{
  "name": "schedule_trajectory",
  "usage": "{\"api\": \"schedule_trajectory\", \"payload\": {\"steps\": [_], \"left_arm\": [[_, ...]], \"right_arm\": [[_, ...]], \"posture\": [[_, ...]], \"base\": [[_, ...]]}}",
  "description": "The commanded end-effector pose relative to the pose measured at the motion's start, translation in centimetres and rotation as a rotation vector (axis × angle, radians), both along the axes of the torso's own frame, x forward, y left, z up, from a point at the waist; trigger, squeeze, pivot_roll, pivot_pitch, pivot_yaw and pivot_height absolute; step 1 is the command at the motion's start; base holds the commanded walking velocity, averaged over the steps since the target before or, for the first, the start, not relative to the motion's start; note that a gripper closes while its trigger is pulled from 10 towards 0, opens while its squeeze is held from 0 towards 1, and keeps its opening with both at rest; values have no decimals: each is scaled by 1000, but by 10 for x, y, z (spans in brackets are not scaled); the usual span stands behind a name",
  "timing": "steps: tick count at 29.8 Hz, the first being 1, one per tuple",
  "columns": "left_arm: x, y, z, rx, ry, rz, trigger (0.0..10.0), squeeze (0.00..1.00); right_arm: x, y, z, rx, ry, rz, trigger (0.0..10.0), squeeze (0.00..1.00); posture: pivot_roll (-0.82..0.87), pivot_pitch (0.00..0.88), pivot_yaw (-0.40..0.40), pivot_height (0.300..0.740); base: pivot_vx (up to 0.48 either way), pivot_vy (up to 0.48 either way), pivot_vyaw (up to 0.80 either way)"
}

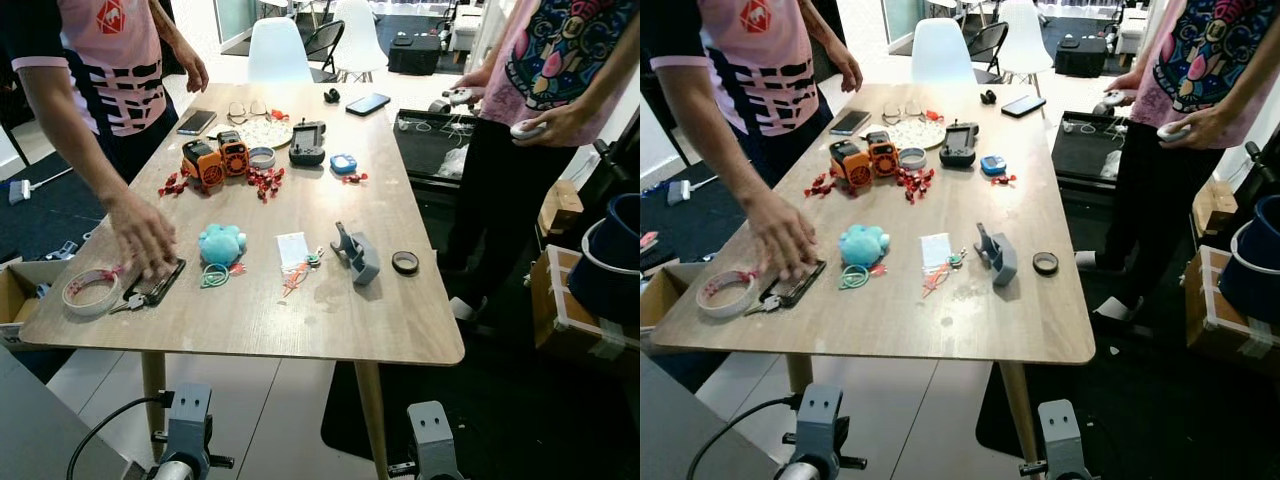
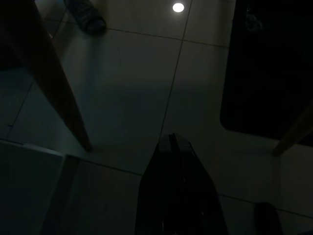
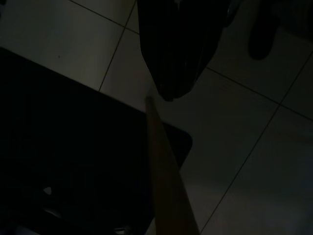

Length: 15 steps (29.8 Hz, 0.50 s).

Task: Hang keys on a hook

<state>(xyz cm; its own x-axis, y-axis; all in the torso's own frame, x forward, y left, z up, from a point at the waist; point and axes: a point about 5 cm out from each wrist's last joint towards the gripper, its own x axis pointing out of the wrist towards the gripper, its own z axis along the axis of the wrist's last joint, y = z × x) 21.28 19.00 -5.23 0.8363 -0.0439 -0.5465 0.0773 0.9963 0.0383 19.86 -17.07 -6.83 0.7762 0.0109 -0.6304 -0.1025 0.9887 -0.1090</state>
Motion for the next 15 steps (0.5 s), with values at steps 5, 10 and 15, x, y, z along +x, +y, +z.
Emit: {"api": "schedule_trajectory", "payload": {"steps": [5, 10, 15], "left_arm": [[-4, 6, -3, 28, 24, -6, 10000, 0], [-4, 4, -3, 30, 28, -18, 10000, 0], [-2, 4, -2, 30, 30, -20, 10000, 0]], "right_arm": [[-7, -3, -4, -4, 20, -14, 10000, 0], [-1, -4, -1, -7, 13, -12, 10000, 0], [0, -3, -1, -7, 12, -11, 10000, 0]], "posture": [[33, 24, 27, 740], [34, 14, 22, 740], [39, 8, 20, 740]], "base": [[0, 0, 0], [0, 0, 0], [0, 0, 0]]}}
